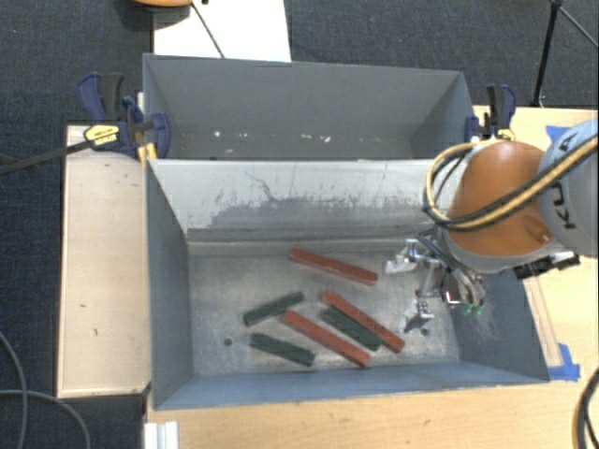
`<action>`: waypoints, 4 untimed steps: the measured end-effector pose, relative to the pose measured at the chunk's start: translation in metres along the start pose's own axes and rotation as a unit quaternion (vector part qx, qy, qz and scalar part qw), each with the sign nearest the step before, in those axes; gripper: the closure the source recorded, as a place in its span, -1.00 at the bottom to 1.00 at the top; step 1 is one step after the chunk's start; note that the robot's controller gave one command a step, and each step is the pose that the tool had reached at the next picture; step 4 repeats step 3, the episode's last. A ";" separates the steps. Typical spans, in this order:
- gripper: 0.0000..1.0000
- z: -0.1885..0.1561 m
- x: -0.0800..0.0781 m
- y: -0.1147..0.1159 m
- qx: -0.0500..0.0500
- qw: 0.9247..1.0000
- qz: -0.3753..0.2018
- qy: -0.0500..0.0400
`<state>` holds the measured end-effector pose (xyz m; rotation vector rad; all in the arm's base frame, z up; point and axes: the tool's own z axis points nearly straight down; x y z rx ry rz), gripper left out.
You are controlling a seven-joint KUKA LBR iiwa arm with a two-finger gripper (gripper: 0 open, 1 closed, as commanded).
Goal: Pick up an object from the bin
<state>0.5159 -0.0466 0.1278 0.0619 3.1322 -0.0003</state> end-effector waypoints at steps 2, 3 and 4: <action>1.00 0.050 -0.006 0.017 0.001 0.999 0.043 -0.012; 1.00 -0.113 -0.012 0.007 0.000 0.999 0.054 0.002; 1.00 -0.113 -0.012 0.007 0.000 0.999 0.054 0.002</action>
Offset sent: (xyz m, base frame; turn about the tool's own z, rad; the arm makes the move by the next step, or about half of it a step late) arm 0.0000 0.0000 0.0000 0.0000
